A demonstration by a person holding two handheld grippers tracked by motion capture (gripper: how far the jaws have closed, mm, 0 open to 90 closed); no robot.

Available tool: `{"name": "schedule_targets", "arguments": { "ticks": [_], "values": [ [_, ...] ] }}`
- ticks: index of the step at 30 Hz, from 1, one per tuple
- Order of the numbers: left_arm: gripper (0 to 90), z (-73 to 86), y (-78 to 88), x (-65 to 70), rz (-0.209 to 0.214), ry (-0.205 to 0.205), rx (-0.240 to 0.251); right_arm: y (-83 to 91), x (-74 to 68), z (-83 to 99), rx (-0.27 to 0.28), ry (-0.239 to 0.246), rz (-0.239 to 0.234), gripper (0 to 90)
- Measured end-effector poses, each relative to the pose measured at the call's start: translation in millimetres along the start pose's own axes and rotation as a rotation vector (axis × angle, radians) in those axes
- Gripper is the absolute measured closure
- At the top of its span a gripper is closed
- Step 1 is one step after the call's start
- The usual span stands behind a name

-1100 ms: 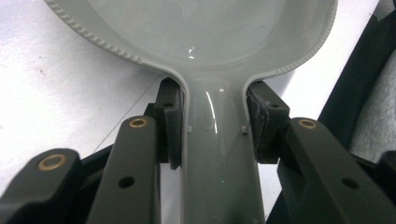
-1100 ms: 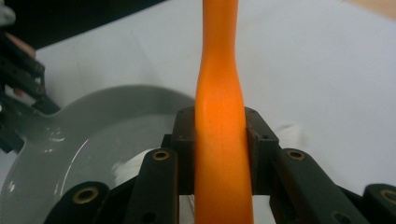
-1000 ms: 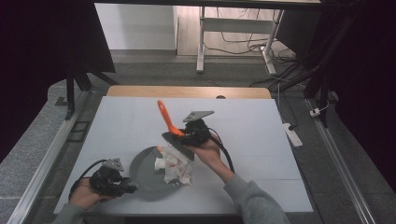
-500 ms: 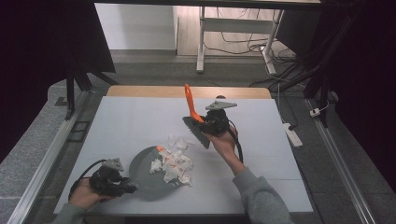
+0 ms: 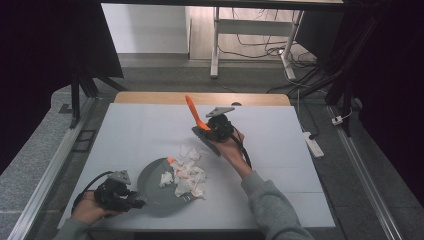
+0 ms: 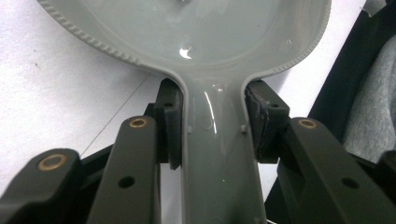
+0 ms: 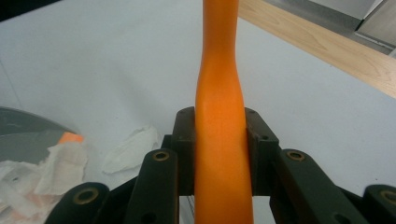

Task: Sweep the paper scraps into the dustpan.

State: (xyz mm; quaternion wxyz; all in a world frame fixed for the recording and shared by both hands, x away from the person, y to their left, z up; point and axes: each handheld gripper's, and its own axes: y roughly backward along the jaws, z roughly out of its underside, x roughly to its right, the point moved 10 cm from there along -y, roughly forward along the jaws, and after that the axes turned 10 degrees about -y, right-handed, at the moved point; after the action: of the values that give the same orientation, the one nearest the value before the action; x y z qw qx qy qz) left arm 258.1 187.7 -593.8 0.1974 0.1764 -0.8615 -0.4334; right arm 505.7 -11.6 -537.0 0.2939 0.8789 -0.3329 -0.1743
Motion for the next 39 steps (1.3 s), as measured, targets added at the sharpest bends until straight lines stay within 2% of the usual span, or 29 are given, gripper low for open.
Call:
{"name": "schedule_targets", "arguments": {
  "ticks": [4, 11, 14, 17, 19, 23, 25, 27, 29, 33, 36, 39],
  "values": [
    [61.5, -0.4, -0.4, -0.2, -0.002, -0.002, 0.001, -10.9, -6.2, 1.9, -0.041, 0.036, 0.009, 70.3],
    [61.5, -1.4, -1.3, -0.2, -0.004, 0.001, 0.002, -20.5, -25.3, 7.5, -0.084, 0.07, -0.026, 70.3],
    [61.5, -1.9, -2.2, 0.2, -0.001, 0.004, 0.001, -22.6, -37.4, 11.7, -0.11, 0.112, -0.037, 70.3],
    [61.5, -2.2, -2.5, 0.1, -0.003, 0.004, 0.002, -23.4, -52.0, 17.4, -0.142, 0.174, -0.041, 70.3],
    [61.5, -2.2, -2.5, -0.1, -0.003, 0.005, 0.002, -21.3, -65.8, 20.6, -0.162, 0.186, -0.079, 70.4],
    [61.5, -1.9, -2.9, -0.2, -0.001, 0.005, 0.002, -15.5, -96.7, 28.7, -0.198, 0.206, -0.192, 70.4],
    [61.5, -1.7, -2.9, -0.3, -0.001, 0.005, 0.002, -10.9, -111.3, 31.3, -0.202, 0.181, -0.266, 70.3],
    [61.5, -1.7, -2.8, -0.5, -0.002, 0.004, 0.002, -2.6, -117.8, 26.9, -0.176, 0.151, -0.306, 70.3],
    [61.5, -1.6, -2.8, -0.6, -0.002, 0.004, 0.002, 6.4, -113.7, 16.0, -0.125, 0.103, -0.313, 70.3],
    [61.5, -1.3, -3.3, -1.0, -0.001, 0.006, 0.0, 23.3, -84.1, -3.2, -0.025, 0.03, -0.251, 70.3],
    [61.5, -1.1, -3.5, -1.0, 0.0, 0.007, -0.003, 34.0, -64.9, -8.5, 0.013, -0.021, -0.215, 70.3],
    [61.5, -1.2, -3.4, -0.7, -0.002, 0.006, -0.002, 40.3, -50.9, -5.3, 0.02, -0.054, -0.175, 70.3]
  ]
}}
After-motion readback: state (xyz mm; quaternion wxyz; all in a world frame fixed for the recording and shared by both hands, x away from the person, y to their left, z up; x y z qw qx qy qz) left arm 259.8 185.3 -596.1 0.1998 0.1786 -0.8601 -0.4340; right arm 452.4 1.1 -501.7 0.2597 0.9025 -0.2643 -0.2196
